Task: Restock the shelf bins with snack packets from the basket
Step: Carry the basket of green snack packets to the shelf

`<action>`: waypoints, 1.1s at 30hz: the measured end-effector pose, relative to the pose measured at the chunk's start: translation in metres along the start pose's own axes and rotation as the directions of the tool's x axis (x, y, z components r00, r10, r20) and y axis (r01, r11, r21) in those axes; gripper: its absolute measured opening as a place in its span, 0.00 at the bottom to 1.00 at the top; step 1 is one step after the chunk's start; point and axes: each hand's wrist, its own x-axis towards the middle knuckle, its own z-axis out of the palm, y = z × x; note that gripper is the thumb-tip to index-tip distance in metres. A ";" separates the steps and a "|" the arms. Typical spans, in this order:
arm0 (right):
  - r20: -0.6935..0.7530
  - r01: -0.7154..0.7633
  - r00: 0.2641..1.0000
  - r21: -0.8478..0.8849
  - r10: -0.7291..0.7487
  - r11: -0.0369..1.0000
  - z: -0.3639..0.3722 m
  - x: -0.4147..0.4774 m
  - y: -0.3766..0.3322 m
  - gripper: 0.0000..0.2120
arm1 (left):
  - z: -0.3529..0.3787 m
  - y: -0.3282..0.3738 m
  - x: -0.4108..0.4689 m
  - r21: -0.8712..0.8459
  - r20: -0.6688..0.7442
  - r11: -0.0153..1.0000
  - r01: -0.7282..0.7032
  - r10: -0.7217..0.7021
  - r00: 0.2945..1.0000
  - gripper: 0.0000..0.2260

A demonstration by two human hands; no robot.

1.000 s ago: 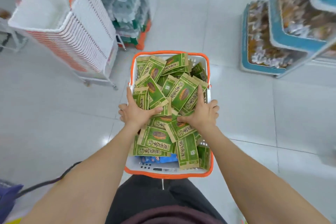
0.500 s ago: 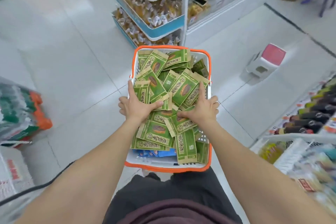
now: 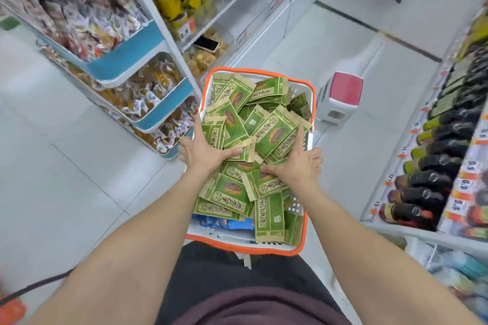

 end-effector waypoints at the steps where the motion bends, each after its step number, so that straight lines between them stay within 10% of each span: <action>1: -0.004 -0.011 1.000 0.008 0.011 1.000 -0.011 0.023 -0.008 0.78 | 0.004 0.021 0.021 0.003 0.004 1.000 -0.007 0.007 1.000 0.68; 18: -0.006 -0.187 0.982 0.160 0.191 0.969 -0.121 0.454 -0.165 0.76 | 0.076 0.328 0.430 0.074 0.099 0.977 -0.198 0.190 0.977 0.69; 33: 0.166 -0.349 0.936 0.323 0.311 0.880 -0.059 0.819 -0.129 0.73 | 0.329 0.455 0.734 0.342 0.255 0.932 -0.116 0.026 0.966 0.70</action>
